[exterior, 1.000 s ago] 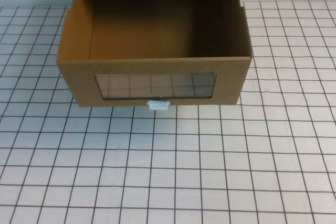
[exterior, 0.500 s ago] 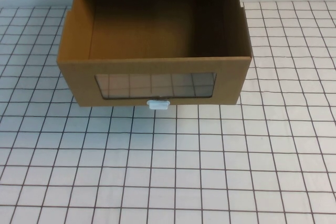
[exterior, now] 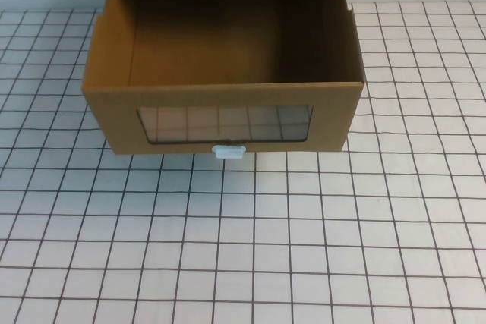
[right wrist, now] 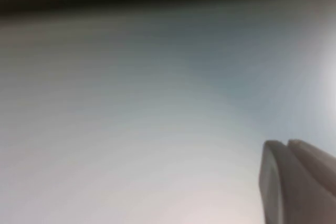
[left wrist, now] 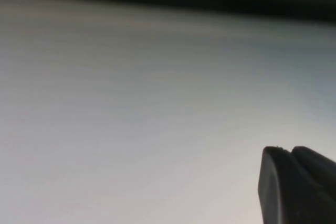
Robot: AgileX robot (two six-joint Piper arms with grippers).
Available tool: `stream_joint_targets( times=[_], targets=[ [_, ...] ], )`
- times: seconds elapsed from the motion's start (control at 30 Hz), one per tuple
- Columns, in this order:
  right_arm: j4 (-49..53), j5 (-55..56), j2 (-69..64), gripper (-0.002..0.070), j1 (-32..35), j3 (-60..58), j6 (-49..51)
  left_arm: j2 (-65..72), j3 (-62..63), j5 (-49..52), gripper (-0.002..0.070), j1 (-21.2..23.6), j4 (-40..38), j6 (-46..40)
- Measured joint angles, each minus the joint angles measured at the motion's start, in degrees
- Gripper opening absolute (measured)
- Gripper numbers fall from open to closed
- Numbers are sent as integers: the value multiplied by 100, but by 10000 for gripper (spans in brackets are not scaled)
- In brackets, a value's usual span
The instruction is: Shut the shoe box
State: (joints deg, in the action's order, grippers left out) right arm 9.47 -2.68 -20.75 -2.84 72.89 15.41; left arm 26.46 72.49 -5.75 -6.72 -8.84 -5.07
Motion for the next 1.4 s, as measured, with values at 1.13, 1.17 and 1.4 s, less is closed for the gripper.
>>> stream_joint_targets(
  times=[1.13,1.17,1.4],
  targets=[
    [-2280,-5172,-3382,-14,-365,1270,-629,4619,2293,7003,-4,0,-128,548],
    [-2559,-5210,-3437,-14,-365,1270,-958,4686,2293,7027,-4,0,-214,507],
    [-4494,-5612,-4153,-13,-700,1270,-3544,5068,2293,6858,-4,0,-1992,-1695]
  ],
)
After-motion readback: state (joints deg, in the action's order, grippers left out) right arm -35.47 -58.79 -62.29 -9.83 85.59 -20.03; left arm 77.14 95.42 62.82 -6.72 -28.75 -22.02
